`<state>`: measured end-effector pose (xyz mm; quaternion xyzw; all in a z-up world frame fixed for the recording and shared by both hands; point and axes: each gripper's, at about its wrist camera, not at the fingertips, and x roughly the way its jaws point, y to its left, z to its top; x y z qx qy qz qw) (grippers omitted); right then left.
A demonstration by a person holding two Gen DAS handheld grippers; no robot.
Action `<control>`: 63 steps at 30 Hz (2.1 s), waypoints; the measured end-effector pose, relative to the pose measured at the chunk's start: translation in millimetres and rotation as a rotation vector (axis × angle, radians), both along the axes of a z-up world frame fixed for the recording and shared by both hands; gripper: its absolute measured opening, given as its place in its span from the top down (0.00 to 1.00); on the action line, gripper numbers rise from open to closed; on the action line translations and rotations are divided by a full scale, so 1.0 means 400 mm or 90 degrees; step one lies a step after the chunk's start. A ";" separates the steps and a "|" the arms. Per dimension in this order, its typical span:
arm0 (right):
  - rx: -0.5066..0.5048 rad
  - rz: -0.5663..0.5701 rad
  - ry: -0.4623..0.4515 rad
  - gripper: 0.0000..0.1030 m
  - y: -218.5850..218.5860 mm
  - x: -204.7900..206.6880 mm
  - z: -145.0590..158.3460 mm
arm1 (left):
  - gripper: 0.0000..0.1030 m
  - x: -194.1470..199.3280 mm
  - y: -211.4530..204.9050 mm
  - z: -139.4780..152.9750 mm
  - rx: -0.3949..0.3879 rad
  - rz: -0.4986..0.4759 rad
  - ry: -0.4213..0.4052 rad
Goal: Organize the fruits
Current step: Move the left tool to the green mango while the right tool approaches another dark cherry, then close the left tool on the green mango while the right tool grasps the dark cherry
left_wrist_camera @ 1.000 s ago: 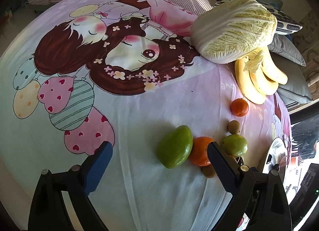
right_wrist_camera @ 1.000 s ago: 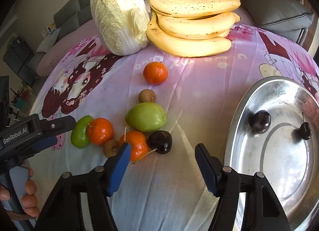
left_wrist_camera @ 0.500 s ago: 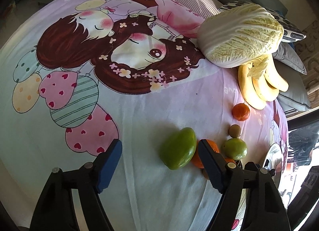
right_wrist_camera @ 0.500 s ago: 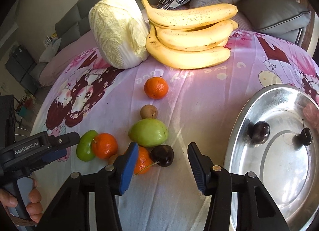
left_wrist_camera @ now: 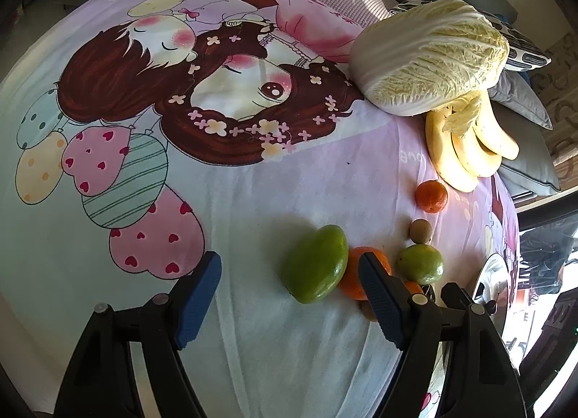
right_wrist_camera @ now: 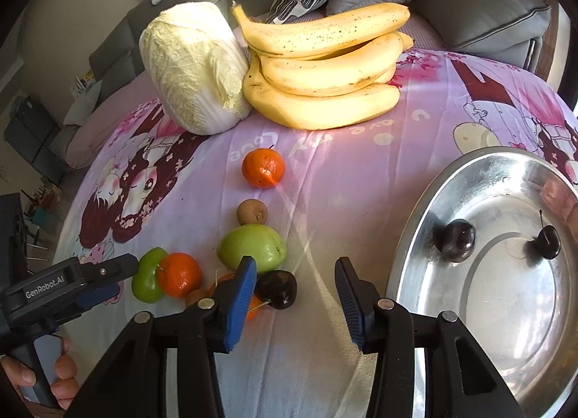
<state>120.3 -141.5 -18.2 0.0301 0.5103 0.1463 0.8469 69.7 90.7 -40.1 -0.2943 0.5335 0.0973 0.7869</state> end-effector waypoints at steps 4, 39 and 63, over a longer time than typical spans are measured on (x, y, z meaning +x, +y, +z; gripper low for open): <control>-0.011 0.006 0.013 0.54 0.010 0.002 -0.018 | 0.23 -0.001 -0.001 0.001 -0.001 -0.002 0.000; 0.022 0.002 0.055 0.66 0.008 0.002 -0.036 | 0.52 0.019 -0.016 -0.047 -0.024 -0.042 0.010; -0.078 0.033 0.056 0.66 -0.002 -0.053 -0.013 | 0.55 0.021 0.017 -0.024 -0.026 0.006 -0.004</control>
